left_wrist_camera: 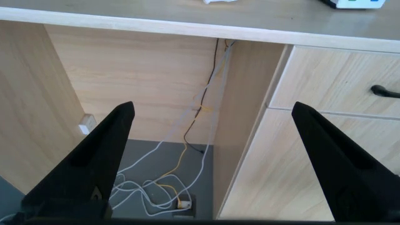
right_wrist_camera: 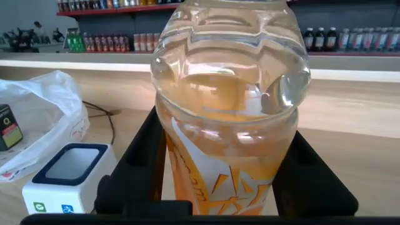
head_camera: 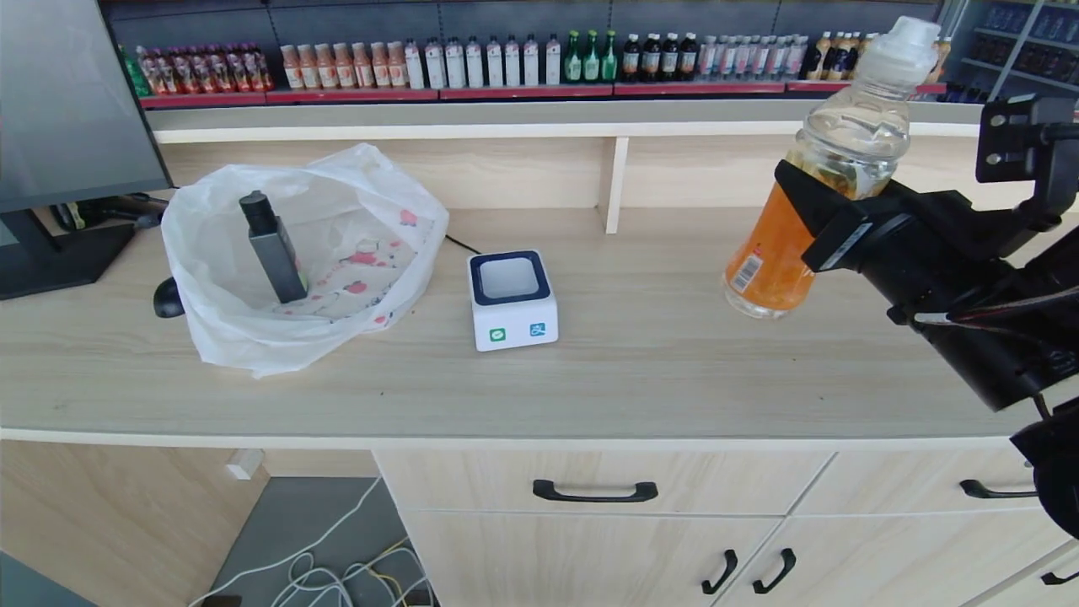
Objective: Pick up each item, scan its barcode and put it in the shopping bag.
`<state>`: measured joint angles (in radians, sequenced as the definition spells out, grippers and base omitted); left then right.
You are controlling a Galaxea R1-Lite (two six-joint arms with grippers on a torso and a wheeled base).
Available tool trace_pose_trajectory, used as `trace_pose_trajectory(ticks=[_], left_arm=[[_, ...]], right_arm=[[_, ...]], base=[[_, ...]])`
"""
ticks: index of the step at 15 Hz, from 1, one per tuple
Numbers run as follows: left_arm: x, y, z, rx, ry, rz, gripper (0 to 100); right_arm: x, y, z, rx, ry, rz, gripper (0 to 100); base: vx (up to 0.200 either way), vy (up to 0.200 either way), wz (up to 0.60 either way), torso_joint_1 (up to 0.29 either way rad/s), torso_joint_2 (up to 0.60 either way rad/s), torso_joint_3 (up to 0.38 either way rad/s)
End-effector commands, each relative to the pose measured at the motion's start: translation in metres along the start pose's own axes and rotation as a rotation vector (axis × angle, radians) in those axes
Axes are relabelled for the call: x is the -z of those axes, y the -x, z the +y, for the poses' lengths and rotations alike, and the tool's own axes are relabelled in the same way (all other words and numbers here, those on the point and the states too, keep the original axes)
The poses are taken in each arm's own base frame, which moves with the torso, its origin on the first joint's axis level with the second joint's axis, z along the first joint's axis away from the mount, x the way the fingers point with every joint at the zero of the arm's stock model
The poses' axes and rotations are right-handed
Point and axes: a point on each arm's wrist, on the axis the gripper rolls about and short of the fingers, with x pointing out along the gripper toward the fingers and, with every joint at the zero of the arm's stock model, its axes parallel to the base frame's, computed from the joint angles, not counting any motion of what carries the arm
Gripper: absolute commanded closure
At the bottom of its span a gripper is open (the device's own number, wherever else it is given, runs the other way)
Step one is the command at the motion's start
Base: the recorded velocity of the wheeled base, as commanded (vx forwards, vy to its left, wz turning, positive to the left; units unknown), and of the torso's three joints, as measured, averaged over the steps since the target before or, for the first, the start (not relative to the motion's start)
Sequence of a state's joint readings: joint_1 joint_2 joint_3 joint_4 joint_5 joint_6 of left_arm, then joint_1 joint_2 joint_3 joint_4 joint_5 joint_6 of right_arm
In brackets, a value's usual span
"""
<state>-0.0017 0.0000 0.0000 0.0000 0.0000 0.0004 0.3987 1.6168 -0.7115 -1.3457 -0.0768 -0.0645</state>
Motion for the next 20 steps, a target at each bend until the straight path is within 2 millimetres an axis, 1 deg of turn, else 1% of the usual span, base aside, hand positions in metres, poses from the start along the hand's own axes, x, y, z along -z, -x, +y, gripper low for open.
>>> trace_pose_trajectory(ticks=[1,9,15,18,20], left_arm=[[0.000,0.000,0.000,0.000,0.000,0.000,0],[0.000,0.000,0.000,0.000,0.002,0.000,0],[0.000,0.000,0.000,0.000,0.002,0.000,0],[0.000,0.000,0.000,0.000,0.002,0.000,0],[0.000,0.000,0.000,0.000,-0.004,0.000,0]], right_arm=[[0.000,-0.002,0.001,-0.001,0.000,-0.004,100],[-0.002,-0.003,0.001,-0.005,-0.001,-0.014,100],[-0.012,-0.008,0.002,-0.003,-0.003,-0.055,100],[-0.014,-0.008,0.001,0.000,0.002,-0.061,100],[-0.012,-0.008,0.002,-0.003,0.002,-0.058,100]], base=[[0.000,0.200,0.00,-0.002,0.00,0.002],[0.000,0.200,0.00,0.004,0.00,0.002],[0.000,0.200,0.00,0.002,0.00,0.004],[0.000,0.200,0.00,0.001,0.00,0.004],[0.000,0.000,0.00,0.000,0.00,0.000]])
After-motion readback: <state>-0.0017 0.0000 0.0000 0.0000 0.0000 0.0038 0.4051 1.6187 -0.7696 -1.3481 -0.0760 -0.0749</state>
